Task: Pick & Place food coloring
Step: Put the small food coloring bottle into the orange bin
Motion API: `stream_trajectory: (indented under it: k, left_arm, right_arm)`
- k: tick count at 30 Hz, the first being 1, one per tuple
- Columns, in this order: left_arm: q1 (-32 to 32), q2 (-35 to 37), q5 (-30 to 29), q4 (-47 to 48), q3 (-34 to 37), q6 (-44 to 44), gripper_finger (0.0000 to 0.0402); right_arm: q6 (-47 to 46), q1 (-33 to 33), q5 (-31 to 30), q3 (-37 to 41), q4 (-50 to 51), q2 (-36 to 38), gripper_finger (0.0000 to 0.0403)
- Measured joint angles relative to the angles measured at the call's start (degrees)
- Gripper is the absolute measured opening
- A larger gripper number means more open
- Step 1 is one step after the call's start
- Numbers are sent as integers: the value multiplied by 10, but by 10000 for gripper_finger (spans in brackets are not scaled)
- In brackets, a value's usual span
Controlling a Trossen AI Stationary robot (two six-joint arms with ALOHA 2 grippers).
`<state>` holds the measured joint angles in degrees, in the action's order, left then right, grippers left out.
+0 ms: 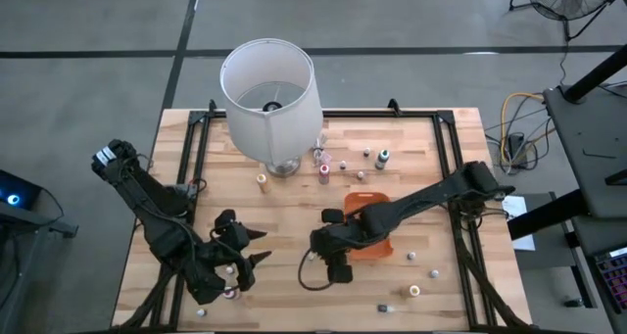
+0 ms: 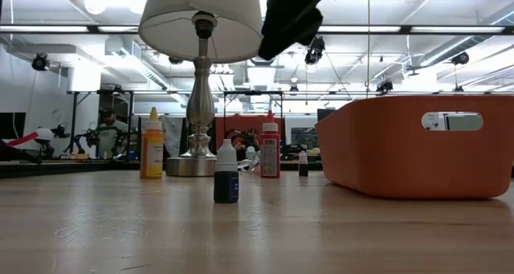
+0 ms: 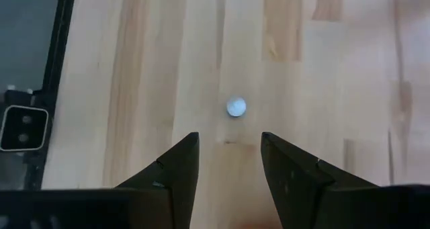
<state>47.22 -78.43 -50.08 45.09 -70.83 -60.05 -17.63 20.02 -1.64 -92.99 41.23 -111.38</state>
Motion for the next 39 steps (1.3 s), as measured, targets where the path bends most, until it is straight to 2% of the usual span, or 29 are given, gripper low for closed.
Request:
stream_trajectory:
  k: [6, 13, 19, 39]
  left_arm:
    - [6, 0, -2, 0, 0, 1, 207]
    - [13, 0, -2, 0, 0, 4, 207]
    - [17, 0, -2, 0, 0, 8, 206]
    - [20, 1, -5, 0, 0, 18, 206]
  right_arm:
    - [28, -3, 4, -51, 6, -68, 140]
    - [75, -10, 19, -139, 64, -145, 141]
    - [101, -18, 14, -179, 84, -181, 138]
    - [103, -25, 20, -155, 85, -191, 132]
